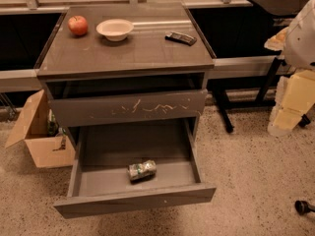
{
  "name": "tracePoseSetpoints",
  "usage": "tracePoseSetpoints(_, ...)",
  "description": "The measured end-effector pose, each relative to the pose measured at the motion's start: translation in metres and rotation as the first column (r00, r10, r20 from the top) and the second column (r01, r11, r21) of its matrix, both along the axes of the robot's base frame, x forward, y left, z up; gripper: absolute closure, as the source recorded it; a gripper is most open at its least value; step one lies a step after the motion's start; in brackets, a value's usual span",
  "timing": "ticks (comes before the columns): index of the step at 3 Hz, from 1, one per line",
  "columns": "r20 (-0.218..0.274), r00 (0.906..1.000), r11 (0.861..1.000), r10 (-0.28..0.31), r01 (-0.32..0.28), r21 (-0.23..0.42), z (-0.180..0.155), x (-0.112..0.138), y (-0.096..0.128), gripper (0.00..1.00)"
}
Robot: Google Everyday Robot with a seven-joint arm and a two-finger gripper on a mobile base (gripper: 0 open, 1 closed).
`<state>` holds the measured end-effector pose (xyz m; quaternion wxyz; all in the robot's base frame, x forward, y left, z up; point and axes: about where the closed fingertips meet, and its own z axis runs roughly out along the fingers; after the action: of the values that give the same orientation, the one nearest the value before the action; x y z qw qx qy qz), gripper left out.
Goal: Pick 7up can from middle drawer and place on counter
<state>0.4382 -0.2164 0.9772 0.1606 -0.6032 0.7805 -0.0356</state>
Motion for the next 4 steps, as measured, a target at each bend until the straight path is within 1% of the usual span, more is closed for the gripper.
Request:
tracePoseSetpoints(1, 0.0, 1.0, 1.0, 0.0, 0.0, 0.0, 0.0, 0.0, 0.0, 0.0)
tracePoseSetpoints(2, 0.008, 0.9911, 0.989, 0.133, -0.133, 0.064, -0.026, 0.01, 0.02, 0.0)
tracePoseSetpoints(3, 0.007, 0.9663, 0.954, 0.257, -0.255, 0.154, -0.057, 0.018, 0.044, 0.0)
tracePoseSetpoints(4, 0.025, 0.9381, 0.907, 0.345, -0.341, 0.248, -0.092, 0.026, 0.064, 0.0)
